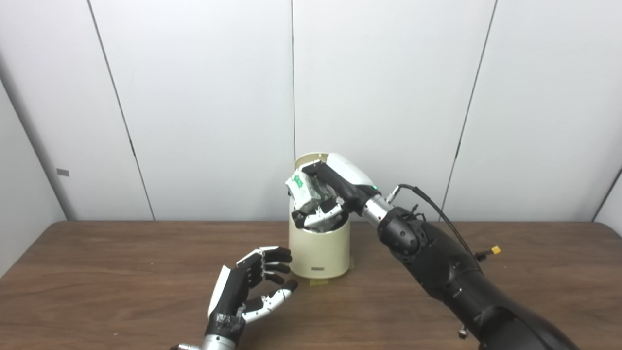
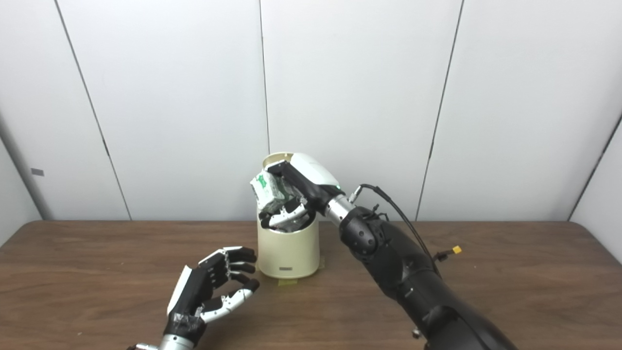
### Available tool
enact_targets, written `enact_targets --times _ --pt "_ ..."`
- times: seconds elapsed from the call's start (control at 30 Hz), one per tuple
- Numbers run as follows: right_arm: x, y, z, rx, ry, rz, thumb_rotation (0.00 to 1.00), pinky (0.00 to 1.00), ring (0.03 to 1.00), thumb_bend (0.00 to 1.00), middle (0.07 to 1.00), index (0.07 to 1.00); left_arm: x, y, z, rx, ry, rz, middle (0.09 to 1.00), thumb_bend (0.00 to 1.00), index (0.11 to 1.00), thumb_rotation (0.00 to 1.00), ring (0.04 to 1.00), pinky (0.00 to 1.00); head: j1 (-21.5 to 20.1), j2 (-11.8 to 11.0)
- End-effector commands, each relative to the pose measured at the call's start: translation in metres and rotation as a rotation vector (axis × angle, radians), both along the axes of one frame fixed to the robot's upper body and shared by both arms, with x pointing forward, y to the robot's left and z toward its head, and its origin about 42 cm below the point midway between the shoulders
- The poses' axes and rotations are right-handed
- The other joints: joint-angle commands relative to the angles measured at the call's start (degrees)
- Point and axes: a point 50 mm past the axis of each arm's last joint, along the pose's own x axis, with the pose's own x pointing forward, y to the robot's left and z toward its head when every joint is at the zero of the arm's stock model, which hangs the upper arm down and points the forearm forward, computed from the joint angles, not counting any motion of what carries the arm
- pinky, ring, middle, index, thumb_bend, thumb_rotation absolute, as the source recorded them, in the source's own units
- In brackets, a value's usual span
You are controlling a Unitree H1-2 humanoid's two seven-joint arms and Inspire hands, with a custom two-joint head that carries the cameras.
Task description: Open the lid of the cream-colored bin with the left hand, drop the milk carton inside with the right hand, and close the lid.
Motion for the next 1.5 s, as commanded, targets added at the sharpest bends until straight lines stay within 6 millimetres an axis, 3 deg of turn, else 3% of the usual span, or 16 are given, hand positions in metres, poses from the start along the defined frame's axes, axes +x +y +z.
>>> enact_targets --times 0.0,0.17,0.2,0.3,0.5,0.8,1.17,1.4,1.47 --pt "0.006 -0.011 0.020 0.010 -0.053 -0.013 0.13 0.50 0.606 0.52 0.667 0.497 -0.008 0.003 -0.009 0.013 0.014 0.003 0.679 0.56 0.665 0.02 0.639 0.56 0.0 0.0" --pt "0.006 -0.011 0.020 0.010 -0.053 -0.015 0.13 0.52 0.630 0.52 0.683 0.498 -0.008 0.003 -0.009 0.016 0.018 0.004 0.680 0.56 0.665 0.02 0.637 0.56 0.0 0.0" --pt "0.006 -0.012 0.020 0.008 -0.053 -0.015 0.06 0.53 0.642 0.70 0.692 0.610 -0.008 0.003 -0.009 0.016 0.018 0.004 0.679 0.56 0.665 0.02 0.634 0.55 0.0 0.0" --pt "0.006 -0.012 0.020 0.002 -0.054 -0.015 0.02 0.56 0.666 0.80 0.710 0.687 -0.008 0.003 -0.010 0.014 0.016 0.001 0.679 0.56 0.665 0.02 0.634 0.55 0.0 0.0" --pt "0.006 -0.011 0.020 0.007 -0.051 -0.012 0.01 0.61 0.720 0.83 0.747 0.717 -0.007 0.002 -0.010 0.014 0.020 0.000 0.680 0.56 0.663 0.03 0.639 0.55 -0.1 0.1" --pt "0.004 -0.003 0.024 0.020 -0.034 0.025 0.12 0.67 0.779 0.89 0.827 0.832 -0.006 0.002 -0.010 0.012 0.016 0.001 0.673 0.55 0.663 0.02 0.629 0.55 0.0 0.0" --pt "0.002 -0.002 0.029 0.037 -0.039 0.040 0.10 0.68 0.779 0.87 0.829 0.832 -0.006 0.002 -0.011 0.006 0.015 -0.006 0.673 0.55 0.665 0.00 0.629 0.55 -0.1 0.0" --pt "-0.002 0.002 0.050 0.090 -0.074 0.081 0.14 0.70 0.824 0.89 0.886 0.871 -0.006 0.003 -0.011 0.011 0.024 -0.006 0.676 0.55 0.665 0.02 0.638 0.56 -0.2 0.1" --pt "-0.005 0.004 0.058 0.097 -0.102 0.093 0.17 0.68 0.805 0.91 0.860 0.882 -0.005 0.003 -0.012 0.016 0.024 -0.006 0.676 0.55 0.664 0.02 0.639 0.56 -0.2 0.1"
